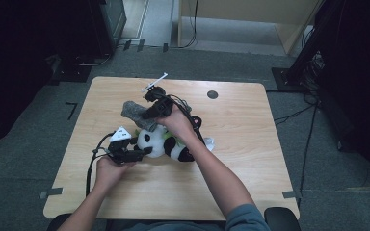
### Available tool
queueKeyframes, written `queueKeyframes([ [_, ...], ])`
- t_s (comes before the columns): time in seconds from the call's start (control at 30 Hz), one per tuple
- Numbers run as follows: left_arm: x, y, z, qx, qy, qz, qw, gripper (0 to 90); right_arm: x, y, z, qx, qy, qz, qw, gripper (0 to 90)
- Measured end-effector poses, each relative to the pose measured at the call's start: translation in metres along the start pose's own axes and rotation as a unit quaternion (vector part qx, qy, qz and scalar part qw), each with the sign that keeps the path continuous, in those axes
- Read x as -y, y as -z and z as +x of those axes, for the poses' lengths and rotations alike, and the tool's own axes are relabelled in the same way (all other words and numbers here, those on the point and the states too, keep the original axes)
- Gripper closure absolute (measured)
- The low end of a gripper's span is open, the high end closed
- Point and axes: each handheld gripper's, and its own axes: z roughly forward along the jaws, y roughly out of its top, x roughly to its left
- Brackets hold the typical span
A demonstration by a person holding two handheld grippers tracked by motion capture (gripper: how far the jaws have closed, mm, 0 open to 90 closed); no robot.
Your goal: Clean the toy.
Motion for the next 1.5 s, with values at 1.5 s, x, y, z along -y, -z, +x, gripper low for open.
queueKeyframes([
  [1.5,0.000,0.000,0.001,0.001,0.002,0.004,1.0000,31.8,0.062,0.077,-0.093,0.100,-0.095,-0.025,0.9901,75.4],
])
